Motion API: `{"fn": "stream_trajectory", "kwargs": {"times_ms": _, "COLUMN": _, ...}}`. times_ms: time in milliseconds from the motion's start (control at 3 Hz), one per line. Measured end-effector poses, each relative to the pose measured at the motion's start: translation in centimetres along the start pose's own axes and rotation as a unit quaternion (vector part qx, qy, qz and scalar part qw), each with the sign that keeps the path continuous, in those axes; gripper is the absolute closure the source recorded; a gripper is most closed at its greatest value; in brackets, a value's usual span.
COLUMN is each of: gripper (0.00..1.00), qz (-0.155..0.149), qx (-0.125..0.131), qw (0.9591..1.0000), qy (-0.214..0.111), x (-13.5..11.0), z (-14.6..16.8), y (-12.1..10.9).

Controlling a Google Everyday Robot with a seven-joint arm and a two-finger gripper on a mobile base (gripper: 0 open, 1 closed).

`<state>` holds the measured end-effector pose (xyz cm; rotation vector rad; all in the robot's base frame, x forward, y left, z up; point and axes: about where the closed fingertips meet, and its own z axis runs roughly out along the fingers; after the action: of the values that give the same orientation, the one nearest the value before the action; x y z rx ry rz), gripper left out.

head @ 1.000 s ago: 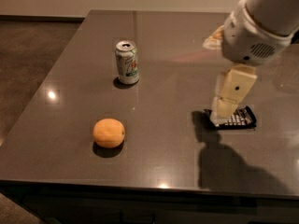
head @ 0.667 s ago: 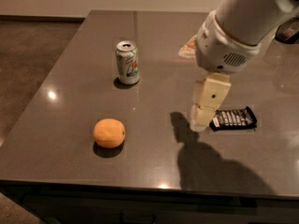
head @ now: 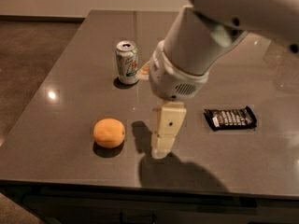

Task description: Move orange near 7up can

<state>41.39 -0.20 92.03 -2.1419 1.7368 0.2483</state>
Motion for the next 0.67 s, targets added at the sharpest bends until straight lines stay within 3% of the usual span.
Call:
{"fn": "stream_trajectory", "kwargs": {"times_ms": 333, "gripper": 0.00, "qz": -0.021, "qx": -0.018, "qw": 0.9994, "qy": -0.020, "x": -4.2, "z": 3.3, "y": 0.6}}
{"fn": "stream_trajectory", "kwargs": {"times_ms": 667, "gripper": 0.00, "qz": -0.027, "qx": -0.025, "qw": 0.9988, "qy": -0.032, "x": -6.7, "z": 4.9, "y": 0.8}}
